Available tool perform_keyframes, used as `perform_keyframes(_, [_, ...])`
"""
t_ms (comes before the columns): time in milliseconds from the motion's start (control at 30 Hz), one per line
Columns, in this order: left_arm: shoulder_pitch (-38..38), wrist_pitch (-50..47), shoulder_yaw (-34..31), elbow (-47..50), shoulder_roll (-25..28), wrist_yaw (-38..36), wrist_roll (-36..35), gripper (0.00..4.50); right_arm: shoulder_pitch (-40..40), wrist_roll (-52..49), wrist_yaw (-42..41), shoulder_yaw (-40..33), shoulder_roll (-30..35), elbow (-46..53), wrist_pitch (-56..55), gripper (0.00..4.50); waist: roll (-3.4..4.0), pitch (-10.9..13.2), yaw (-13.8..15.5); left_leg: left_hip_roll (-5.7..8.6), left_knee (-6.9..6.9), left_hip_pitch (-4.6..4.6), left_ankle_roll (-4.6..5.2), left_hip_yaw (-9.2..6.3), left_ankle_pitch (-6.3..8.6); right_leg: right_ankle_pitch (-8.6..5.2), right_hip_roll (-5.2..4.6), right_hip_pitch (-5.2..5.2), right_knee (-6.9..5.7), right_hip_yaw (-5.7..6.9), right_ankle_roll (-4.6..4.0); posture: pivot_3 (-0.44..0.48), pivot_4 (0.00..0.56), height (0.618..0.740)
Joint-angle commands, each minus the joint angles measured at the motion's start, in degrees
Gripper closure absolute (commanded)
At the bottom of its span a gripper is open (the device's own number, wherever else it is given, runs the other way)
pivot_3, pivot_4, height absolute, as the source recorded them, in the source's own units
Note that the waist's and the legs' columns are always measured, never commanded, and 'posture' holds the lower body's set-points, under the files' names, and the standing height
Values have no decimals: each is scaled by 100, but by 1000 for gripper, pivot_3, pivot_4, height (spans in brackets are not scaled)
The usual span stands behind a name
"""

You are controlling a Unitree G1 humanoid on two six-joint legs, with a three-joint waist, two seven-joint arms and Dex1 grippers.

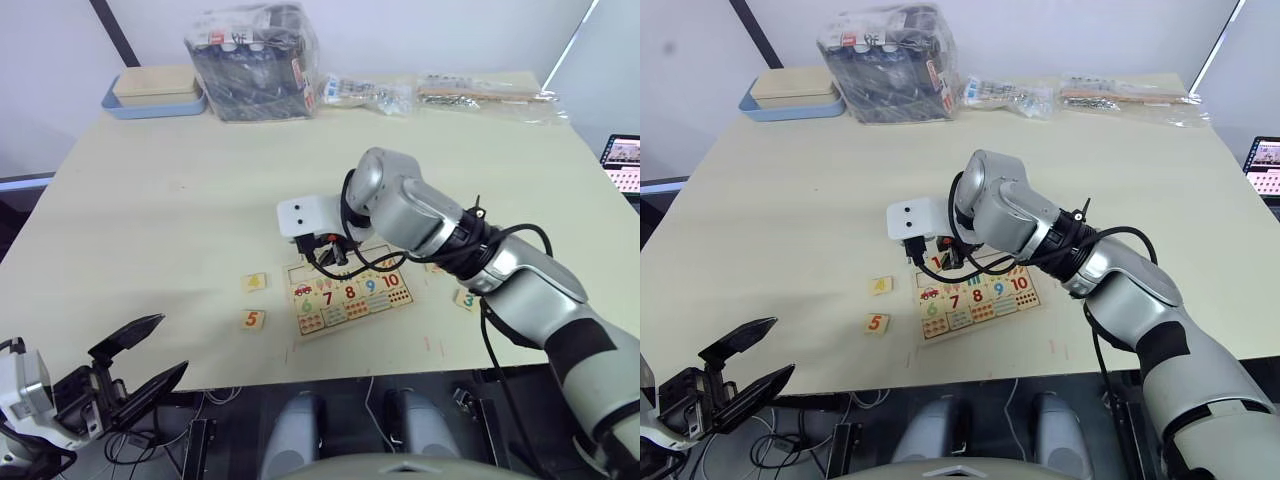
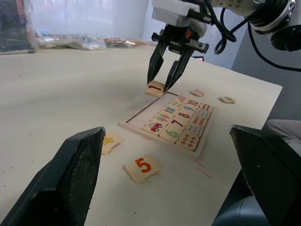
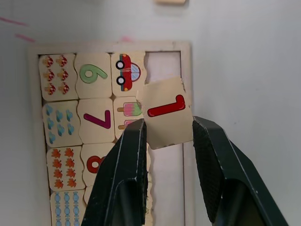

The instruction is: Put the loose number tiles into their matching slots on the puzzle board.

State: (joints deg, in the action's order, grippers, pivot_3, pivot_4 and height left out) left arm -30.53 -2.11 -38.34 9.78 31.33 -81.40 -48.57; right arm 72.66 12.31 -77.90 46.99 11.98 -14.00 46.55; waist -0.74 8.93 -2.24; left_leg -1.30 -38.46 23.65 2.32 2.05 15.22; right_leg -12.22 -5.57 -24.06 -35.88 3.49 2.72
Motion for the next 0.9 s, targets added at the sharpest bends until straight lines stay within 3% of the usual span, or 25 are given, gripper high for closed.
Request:
perform_keyframes(33, [-63,39,-194,84,77,30,-37,0,174,89,120,79,-212,-196,-91,3639,1,0,-3,-1,1,0,0,-1,0,0,3,0,0,0,0,0,150,740])
perform_keyframes(900, [-198,-75,-154,423,112,352,-18,0,419,128,541,-73,-1285,-1835,-440,3639,2,2,-13,-24,6,0,-23,-24,-13,2,46,0,-2,-1,-4,0,150,740])
